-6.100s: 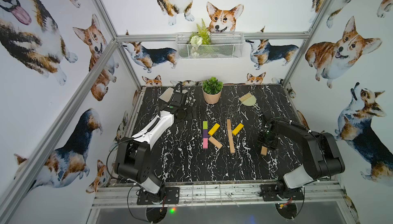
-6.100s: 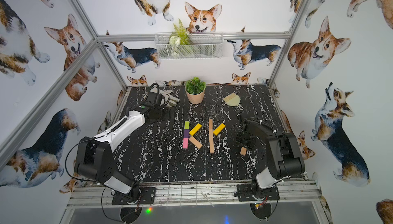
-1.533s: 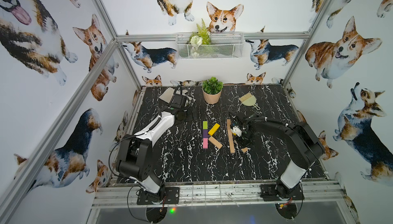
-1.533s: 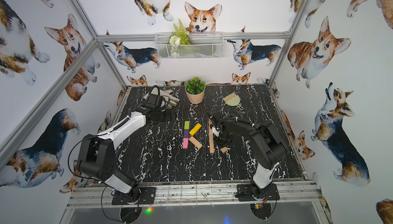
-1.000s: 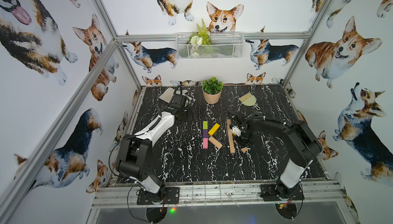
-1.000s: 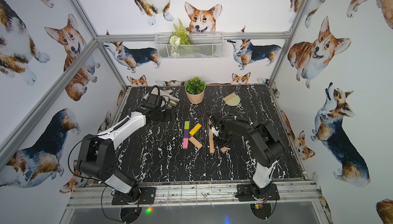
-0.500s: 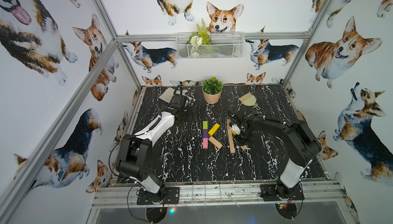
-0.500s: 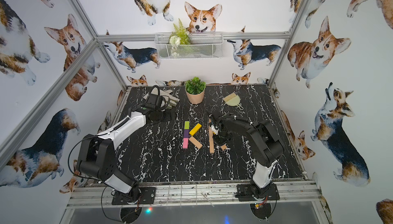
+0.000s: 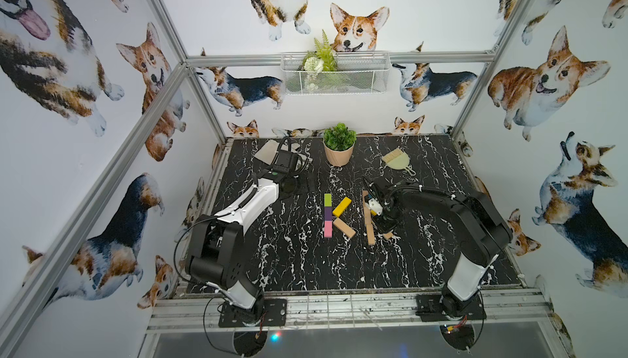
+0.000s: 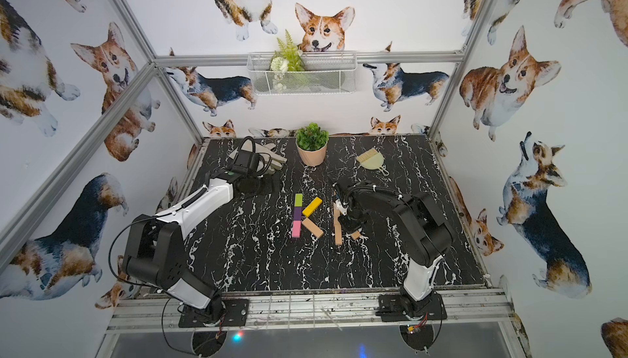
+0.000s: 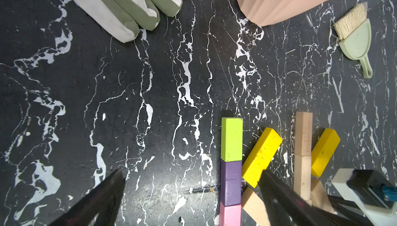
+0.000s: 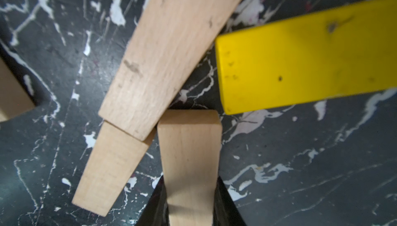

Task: Assemble the letter k with building blocks
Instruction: Assemble the building block at the center of the board.

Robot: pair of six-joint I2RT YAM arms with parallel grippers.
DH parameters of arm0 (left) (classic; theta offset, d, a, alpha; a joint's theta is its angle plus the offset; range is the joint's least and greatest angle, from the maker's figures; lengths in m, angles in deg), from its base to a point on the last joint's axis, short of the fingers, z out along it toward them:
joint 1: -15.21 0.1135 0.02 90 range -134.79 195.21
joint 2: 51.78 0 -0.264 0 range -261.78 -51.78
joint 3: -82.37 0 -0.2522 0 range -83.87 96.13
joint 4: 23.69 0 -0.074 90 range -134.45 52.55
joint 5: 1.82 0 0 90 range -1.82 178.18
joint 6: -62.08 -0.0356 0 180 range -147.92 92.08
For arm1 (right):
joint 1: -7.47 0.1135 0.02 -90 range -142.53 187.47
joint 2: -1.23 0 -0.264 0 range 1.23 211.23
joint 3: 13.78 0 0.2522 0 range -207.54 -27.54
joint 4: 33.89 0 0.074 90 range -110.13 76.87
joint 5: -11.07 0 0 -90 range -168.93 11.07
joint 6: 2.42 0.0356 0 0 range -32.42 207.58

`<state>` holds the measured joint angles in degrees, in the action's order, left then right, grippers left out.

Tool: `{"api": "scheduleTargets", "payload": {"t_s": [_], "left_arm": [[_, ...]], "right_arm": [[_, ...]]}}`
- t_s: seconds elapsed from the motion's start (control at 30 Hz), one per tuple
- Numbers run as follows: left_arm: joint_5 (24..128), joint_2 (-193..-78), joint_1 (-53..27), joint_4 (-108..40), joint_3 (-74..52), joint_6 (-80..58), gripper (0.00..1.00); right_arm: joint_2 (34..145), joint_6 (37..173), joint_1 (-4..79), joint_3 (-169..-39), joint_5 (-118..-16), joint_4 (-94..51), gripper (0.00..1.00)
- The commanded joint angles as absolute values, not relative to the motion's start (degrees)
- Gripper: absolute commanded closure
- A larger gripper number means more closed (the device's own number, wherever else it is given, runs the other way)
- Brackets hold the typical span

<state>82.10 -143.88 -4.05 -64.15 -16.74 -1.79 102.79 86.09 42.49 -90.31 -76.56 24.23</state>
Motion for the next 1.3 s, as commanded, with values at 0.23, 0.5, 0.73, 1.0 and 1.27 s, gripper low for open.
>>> {"api": "scheduleTargets", "payload": {"t_s": [0.23, 0.5, 0.73, 1.0, 1.27], "left_arm": [[82.12, -143.81, -3.97, -63.86, -16.68, -1.55, 0.0], [82.16, -143.97, -4.03, -63.9, -16.63, -1.6, 0.0], [82.23, -143.64, -4.0, -63.86, -16.73, -1.81, 0.0], [83.69, -141.1, -3.97, -62.03, -18.12, -2.16, 0.0], [91.47, -136.16, -3.86, -62.52, -19.65, -4.21, 0.0]], "right_arm": [[101.25, 85.38, 42.6, -89.73, -78.08, 24.52, 0.62], [99.58, 85.47, 42.63, -89.11, -77.33, 23.86, 0.57], [90.25, 86.8, 42.55, -90.37, -79.13, 23.7, 0.51], [69.53, 96.01, 38.88, -88.56, -101.93, 10.86, 0.0], [58.8, 116.2, 15.01, -79.89, -108.4, 7.82, 0.0]]}}
